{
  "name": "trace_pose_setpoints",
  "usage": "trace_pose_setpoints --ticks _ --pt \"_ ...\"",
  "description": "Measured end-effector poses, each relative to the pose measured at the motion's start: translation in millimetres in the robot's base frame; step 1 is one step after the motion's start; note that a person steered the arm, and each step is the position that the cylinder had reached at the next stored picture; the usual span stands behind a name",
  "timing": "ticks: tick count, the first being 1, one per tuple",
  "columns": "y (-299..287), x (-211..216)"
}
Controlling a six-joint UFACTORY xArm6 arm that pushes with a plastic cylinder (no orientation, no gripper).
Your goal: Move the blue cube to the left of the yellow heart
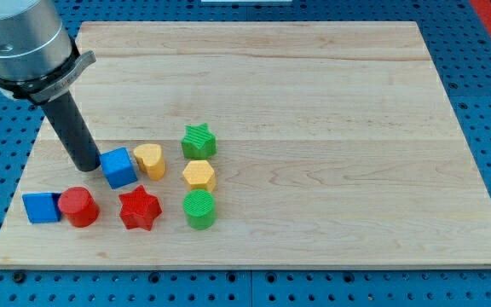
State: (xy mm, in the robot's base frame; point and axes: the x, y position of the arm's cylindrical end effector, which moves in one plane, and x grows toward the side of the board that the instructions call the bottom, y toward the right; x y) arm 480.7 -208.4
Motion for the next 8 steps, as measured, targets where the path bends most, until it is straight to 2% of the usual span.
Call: trace_pose_setpoints --ticks 1,2,4,6,7,8 --pt "20.9 -30.6" --pt "78.3 -32.3" --pt "71.5 2.4" --pt "48.8 0.8" --pt "82.3 -23.0" --pt "105.3 -22.2"
